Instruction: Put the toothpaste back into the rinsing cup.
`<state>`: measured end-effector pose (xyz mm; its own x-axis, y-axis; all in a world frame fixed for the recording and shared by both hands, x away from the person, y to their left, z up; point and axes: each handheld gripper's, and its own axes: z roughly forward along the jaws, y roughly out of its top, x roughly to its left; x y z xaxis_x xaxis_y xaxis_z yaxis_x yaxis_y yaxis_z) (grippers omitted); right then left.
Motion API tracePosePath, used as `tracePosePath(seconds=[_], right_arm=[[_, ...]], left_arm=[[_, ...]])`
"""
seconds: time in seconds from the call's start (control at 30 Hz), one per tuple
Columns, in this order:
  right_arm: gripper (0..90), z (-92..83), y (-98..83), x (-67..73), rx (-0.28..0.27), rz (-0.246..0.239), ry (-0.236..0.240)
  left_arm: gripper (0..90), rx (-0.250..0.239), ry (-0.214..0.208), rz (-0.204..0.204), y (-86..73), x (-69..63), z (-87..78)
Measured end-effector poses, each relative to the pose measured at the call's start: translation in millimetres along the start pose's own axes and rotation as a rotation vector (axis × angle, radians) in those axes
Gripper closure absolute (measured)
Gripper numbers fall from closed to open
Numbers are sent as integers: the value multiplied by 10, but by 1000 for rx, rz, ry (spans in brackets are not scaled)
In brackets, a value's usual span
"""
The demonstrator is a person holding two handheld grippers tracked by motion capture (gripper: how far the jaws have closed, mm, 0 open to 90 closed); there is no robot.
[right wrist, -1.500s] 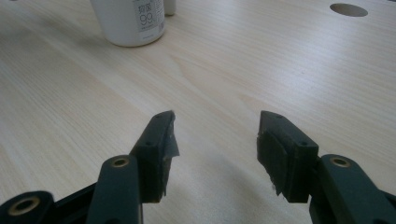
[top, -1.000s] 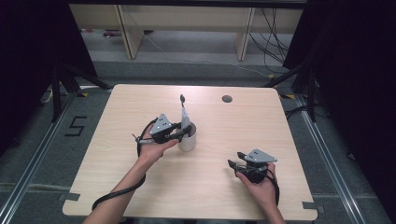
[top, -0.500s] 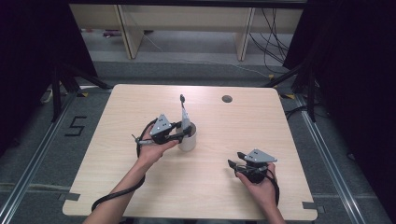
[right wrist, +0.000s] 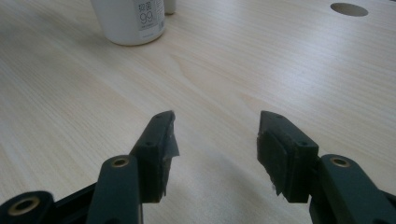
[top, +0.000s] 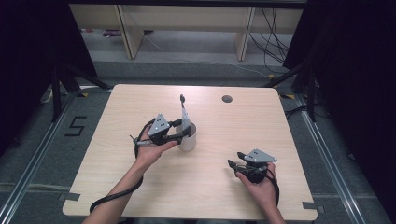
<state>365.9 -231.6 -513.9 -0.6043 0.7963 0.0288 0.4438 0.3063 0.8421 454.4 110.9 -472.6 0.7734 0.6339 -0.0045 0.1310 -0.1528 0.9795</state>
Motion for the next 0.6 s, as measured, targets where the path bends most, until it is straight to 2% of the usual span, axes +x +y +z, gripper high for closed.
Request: tracePosePath(seconds=[0.07,0.1,0.13,0.17,0.2,0.3,0.33,0.5,0.53,0.6], right_arm=[[471,-5,-1,16,8,20,0],[471,3,0,-2,-3,-4,-1],[471,4,-1,4,-5,-1,-2],[471,11,2,-15,-17,-30,-4],[471,4,1,1,-2,-7,2],[471,-4,-2,19,7,19,0],[471,4,1,0,-3,-8,1],[471,10,2,-15,-15,-26,-3],[471,0,0,2,1,3,-2],[471,6,1,-9,-7,-12,-1]], left_arm=[[424,1,3,3,6,-5,-14],[414,2,5,2,10,-7,-22],[406,5,6,8,15,-7,-29],[400,7,9,11,18,-10,-34],[395,8,10,13,19,-13,-38],[372,13,8,21,22,-20,-49],[365,13,8,21,22,-20,-49],[352,11,9,25,42,-32,-104],[350,8,5,29,45,-31,-112],[344,17,5,28,51,-36,-148]])
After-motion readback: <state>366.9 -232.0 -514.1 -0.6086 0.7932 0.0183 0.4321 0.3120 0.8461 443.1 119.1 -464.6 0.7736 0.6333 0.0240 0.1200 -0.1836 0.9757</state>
